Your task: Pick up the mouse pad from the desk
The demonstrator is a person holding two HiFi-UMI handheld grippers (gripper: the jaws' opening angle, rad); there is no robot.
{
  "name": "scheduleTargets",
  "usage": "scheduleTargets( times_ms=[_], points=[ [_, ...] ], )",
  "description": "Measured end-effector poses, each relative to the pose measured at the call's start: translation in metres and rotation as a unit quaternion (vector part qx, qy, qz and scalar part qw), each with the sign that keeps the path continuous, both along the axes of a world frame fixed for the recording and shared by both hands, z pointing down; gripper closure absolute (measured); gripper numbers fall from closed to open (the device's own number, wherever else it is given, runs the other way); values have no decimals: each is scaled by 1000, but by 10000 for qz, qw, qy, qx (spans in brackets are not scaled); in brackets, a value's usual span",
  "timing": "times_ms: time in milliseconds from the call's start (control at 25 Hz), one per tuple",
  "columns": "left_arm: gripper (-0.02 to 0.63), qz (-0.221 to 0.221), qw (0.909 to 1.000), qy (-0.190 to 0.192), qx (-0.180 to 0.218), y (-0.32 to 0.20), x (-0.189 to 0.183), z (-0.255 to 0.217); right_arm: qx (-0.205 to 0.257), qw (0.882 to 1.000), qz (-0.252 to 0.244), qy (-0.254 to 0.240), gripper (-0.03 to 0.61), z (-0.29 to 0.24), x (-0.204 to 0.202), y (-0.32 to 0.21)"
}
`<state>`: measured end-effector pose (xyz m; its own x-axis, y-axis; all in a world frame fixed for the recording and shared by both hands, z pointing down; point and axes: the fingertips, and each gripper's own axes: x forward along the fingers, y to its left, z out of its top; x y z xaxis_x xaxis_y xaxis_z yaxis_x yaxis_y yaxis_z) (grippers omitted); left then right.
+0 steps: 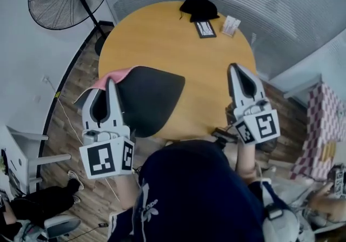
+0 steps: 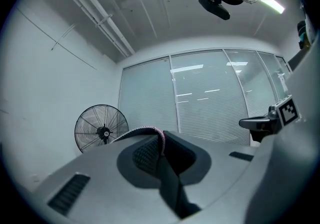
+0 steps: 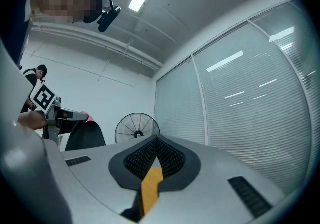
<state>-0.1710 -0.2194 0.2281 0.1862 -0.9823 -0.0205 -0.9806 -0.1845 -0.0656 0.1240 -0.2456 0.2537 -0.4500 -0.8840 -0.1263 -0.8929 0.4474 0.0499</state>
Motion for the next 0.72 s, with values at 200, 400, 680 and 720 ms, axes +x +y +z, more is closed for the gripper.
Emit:
scheduleTargets(
  times_ms=[200, 400, 680, 720],
  points=[
    [594, 5, 9999, 149, -60, 3, 1, 4, 79, 9999, -64, -33, 575, -6, 6, 3],
    [594, 86, 9998, 150, -100, 1, 7, 5, -104, 9998, -102, 129, 575, 4, 6, 6],
    [594, 93, 9997, 161, -134, -2, 5, 6, -249, 9994, -49, 225, 575, 14, 8, 7],
    [594, 85, 9997, 163, -145, -2, 4, 6, -261, 9994, -32, 223, 575, 14, 9, 7]
  ],
)
